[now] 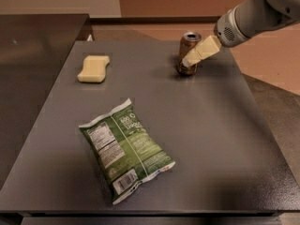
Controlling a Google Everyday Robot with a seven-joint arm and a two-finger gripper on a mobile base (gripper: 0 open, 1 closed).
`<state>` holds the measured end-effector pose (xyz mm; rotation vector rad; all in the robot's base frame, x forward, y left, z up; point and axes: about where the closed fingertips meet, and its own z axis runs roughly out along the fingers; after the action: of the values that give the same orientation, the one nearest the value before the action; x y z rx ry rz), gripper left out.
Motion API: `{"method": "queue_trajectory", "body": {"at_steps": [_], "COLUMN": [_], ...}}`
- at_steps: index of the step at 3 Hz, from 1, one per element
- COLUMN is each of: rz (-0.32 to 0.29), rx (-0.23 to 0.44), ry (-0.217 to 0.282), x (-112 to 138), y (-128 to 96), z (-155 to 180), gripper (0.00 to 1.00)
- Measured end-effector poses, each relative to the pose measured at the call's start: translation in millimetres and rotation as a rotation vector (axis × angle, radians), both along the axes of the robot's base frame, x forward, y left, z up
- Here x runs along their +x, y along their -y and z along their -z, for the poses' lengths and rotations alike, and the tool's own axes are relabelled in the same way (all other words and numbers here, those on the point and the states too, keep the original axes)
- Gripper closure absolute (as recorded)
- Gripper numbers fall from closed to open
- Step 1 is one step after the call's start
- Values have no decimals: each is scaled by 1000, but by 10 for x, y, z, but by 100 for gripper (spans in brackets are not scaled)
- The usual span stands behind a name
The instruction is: Move orange can near green jalapeno chip bag
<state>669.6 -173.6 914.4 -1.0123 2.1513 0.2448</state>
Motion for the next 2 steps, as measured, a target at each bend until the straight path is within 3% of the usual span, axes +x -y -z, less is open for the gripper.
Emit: {"method": "queue_trajectory", "body": {"at_steps": [1, 2], "rz": [-2, -22], "rx": [45, 64], "ry": [-12, -11], "x": [189, 252], "y": [-131, -237], "z": [66, 50], "gripper": [0, 16]}}
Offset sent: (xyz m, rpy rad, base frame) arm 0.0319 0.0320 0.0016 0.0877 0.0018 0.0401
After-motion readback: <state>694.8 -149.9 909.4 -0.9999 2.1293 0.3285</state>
